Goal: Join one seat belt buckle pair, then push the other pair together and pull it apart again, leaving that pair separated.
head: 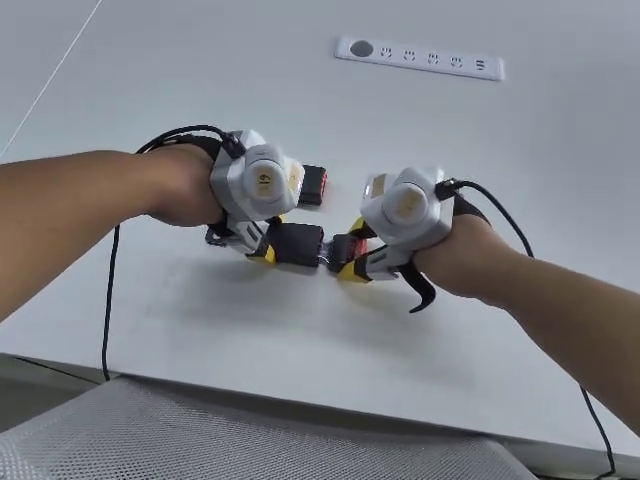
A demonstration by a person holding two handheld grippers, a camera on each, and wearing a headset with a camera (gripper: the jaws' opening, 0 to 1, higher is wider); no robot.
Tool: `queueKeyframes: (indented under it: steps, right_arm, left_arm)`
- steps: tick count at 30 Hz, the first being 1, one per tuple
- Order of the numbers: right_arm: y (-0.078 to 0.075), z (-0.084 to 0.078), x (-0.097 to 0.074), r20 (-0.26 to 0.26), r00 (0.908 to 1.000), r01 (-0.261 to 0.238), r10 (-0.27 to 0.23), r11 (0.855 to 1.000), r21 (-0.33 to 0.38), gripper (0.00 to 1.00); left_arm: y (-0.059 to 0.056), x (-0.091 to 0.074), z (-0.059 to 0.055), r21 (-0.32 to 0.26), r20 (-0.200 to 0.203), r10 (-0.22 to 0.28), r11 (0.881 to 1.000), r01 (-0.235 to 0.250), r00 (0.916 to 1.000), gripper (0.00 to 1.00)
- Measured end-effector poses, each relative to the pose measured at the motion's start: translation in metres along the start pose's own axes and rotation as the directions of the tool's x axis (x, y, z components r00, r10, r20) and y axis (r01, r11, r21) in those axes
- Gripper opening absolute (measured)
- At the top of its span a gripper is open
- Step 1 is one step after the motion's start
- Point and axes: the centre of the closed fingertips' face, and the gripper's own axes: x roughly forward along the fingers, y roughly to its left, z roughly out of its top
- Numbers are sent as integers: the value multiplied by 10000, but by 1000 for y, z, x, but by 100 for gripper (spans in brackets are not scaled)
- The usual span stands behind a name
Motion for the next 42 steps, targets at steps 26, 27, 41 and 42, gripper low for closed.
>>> queueKeyframes:
  steps: [26, 27, 41, 42]
  right_arm:
    - [-7, -7, -4, -304, 9993, -235, 226, 9993, -303, 32]
    - [-7, -6, -4, -291, 9993, -231, 223, 9993, -283, 32]
    - [-3, -5, -7, -316, 9992, -260, 254, 9994, -209, 32]
    - [-3, -5, -6, -330, 9992, -240, 233, 9995, -215, 32]
  left_arm:
    - [3, 0, -2, -309, 270, -26, 9995, 34, 9996, 29]
    - [3, 0, -2, -309, 282, -21, 9995, 30, 9996, 29]
    - [2, 0, -2, -179, 213, 79, 9998, -75, 9997, 29]
    - [2, 0, -2, -191, 218, 98, 9998, -94, 9997, 29]
